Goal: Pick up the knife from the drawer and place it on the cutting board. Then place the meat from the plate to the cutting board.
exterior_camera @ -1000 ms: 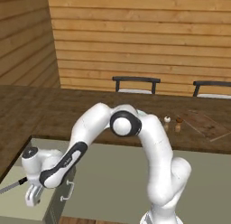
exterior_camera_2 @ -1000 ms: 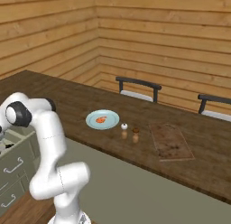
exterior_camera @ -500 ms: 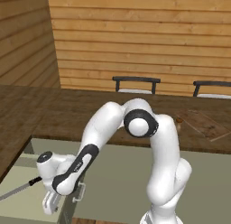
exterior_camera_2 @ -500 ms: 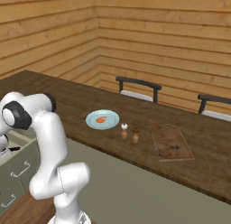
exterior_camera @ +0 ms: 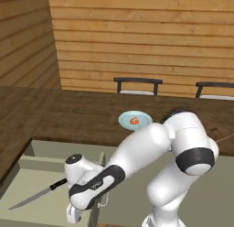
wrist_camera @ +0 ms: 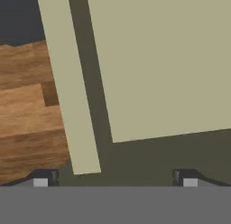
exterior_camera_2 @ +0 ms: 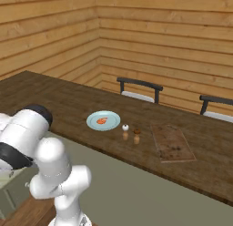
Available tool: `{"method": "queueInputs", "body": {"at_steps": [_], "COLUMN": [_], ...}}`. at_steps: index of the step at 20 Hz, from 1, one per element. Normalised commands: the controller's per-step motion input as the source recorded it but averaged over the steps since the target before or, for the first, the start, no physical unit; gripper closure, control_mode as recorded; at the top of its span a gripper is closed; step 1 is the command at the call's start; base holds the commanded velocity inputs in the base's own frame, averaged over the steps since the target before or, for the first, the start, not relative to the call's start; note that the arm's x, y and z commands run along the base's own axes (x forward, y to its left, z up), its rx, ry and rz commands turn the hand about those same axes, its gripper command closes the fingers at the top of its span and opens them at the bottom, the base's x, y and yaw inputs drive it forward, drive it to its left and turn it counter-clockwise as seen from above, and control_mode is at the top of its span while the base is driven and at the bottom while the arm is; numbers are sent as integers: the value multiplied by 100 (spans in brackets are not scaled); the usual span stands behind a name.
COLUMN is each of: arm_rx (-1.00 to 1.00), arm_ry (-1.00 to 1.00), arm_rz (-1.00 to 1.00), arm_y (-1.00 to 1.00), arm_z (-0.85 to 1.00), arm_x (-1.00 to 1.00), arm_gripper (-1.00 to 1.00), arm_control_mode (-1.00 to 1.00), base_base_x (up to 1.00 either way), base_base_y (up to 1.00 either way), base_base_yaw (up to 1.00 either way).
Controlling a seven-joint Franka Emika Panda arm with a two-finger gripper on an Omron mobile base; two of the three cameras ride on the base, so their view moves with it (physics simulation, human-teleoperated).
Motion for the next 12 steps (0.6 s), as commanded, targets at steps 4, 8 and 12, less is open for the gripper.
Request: {"method": "queueInputs", "body": {"at_steps": [4,8,12], "arm_rx": [8,5,1], "arm_ry": [5,2,15], "arm_rz": [-22,-37,-42], "arm_y": [-27,9,76], "arm_z": [100,72,2], "arm_x": [43,98,95], "arm_gripper": [-100,-100,-100], "arm_control_mode": [-100,-100,-100], "base_base_x": [0,0,0], "base_base_y": [0,0,0], "base_base_yaw": [0,0,0]}}
